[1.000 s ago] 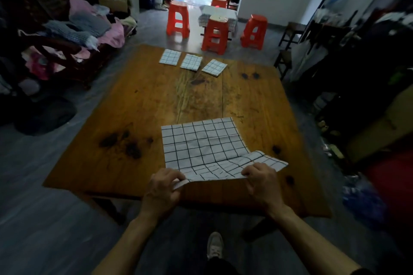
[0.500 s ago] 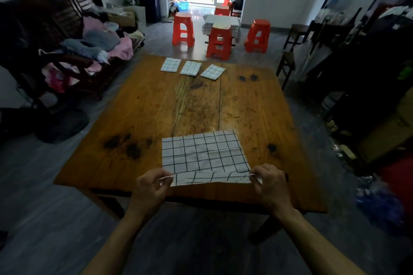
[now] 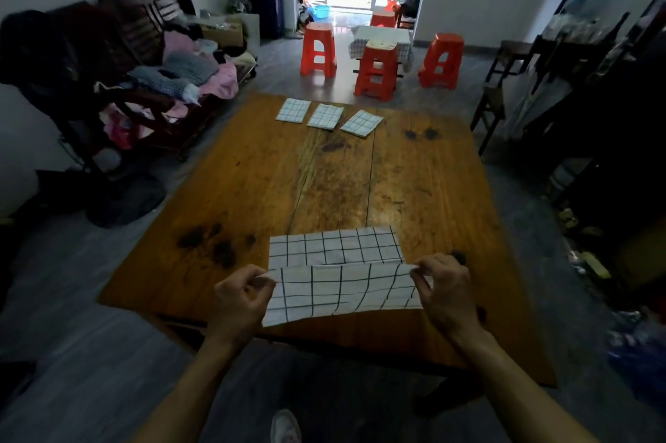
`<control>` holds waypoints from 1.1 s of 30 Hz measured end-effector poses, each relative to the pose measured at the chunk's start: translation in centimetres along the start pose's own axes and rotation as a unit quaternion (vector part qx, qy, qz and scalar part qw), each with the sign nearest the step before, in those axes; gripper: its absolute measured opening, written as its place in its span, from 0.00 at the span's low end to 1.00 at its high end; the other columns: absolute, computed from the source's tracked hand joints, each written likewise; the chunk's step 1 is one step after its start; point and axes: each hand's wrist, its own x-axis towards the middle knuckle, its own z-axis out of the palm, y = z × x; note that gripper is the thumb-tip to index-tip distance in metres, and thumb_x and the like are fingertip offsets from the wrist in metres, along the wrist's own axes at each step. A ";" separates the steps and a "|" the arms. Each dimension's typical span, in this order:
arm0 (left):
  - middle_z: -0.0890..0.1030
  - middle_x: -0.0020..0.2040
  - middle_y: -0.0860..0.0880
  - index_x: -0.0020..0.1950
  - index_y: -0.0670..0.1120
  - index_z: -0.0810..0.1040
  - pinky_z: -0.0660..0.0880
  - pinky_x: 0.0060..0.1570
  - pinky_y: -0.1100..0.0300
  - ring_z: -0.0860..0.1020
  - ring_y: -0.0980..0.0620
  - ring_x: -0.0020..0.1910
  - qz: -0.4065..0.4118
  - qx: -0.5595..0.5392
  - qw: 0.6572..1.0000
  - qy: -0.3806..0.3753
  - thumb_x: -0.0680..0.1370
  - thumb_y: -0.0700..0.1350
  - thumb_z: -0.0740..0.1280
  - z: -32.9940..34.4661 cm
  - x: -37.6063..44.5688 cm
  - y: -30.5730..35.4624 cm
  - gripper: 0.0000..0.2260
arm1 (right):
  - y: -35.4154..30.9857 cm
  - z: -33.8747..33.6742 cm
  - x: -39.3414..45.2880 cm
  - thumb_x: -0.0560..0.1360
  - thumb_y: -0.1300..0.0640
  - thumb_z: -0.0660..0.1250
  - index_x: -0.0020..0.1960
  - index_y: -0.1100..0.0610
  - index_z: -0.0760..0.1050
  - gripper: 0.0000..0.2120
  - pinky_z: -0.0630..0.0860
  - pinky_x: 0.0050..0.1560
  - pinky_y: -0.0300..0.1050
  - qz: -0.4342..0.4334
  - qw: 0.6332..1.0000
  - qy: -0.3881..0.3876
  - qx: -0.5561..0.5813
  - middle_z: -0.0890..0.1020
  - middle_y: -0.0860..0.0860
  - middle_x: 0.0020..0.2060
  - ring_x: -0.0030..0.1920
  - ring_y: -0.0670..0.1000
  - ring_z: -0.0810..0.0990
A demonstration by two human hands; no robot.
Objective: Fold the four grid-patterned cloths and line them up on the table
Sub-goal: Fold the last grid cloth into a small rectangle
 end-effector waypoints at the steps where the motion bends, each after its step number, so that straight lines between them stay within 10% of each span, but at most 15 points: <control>1: 0.81 0.38 0.54 0.43 0.49 0.79 0.75 0.33 0.64 0.79 0.60 0.38 0.004 -0.002 1.000 0.001 0.77 0.44 0.70 0.1 0.8 -0.2 0.04 | -0.2 0.2 0.8 0.73 0.58 0.72 0.47 0.53 0.81 0.03 0.77 0.47 0.53 0.003 1.000 0.002 -0.004 0.82 0.49 0.42 0.44 0.49 0.78; 23: 0.78 0.35 0.54 0.40 0.51 0.77 0.78 0.32 0.54 0.77 0.58 0.34 -0.011 0.051 0.997 -0.059 0.77 0.43 0.70 3.5 13.3 -7.4 0.07 | -2.6 7.3 12.3 0.76 0.57 0.68 0.47 0.53 0.79 0.02 0.71 0.49 0.44 0.043 0.994 -0.051 -0.088 0.80 0.49 0.43 0.45 0.48 0.76; 33: 0.75 0.60 0.47 0.67 0.47 0.73 0.75 0.54 0.54 0.74 0.48 0.60 -0.139 0.126 0.981 -0.041 0.72 0.45 0.75 4.6 14.7 -8.9 0.24 | -0.1 10.0 13.1 0.70 0.57 0.75 0.65 0.53 0.74 0.25 0.67 0.68 0.56 0.092 0.987 -0.093 -0.093 0.73 0.54 0.65 0.69 0.56 0.67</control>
